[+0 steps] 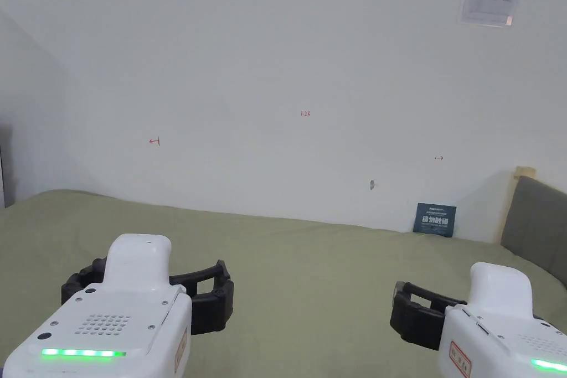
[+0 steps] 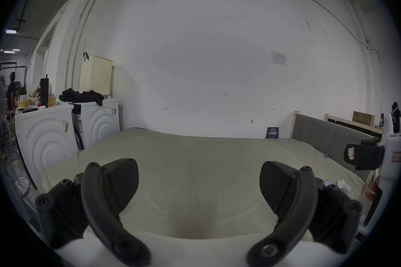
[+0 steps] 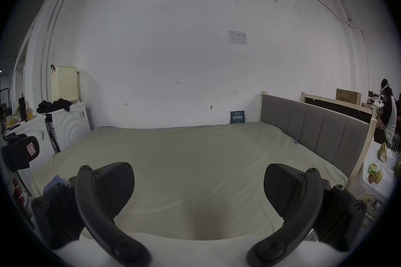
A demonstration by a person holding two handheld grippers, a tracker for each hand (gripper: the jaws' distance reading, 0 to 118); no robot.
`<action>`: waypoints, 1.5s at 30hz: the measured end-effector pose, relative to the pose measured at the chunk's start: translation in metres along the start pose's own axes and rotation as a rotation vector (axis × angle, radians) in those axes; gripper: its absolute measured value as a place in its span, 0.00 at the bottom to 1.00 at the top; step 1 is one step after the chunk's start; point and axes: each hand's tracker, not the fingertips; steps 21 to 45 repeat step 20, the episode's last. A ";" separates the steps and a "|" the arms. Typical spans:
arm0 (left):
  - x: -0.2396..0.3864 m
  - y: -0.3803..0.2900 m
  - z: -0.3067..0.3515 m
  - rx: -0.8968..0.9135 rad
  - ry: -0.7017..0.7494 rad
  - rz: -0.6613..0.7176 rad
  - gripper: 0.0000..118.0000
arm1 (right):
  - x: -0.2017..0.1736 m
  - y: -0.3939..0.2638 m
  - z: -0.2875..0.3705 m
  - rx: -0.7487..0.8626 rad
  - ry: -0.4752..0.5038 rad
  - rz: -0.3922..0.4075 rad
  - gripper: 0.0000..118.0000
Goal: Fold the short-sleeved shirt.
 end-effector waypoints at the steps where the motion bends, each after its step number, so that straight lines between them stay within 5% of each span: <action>1: 0.000 0.000 0.000 -0.002 0.000 -0.002 0.97 | 0.000 0.000 0.000 -0.002 -0.002 -0.001 1.00; 12: 0.000 -0.001 -0.005 -0.021 -0.008 0.009 0.97 | -0.006 0.006 -0.001 -0.021 -0.005 0.028 1.00; 16: -0.002 -0.001 -0.006 -0.024 -0.008 0.005 0.97 | 0.003 0.008 -0.006 -0.039 0.017 -0.075 1.00; 45: -0.003 -0.001 -0.007 -0.024 -0.005 0.002 0.97 | 0.005 0.007 -0.008 -0.047 0.021 -0.072 1.00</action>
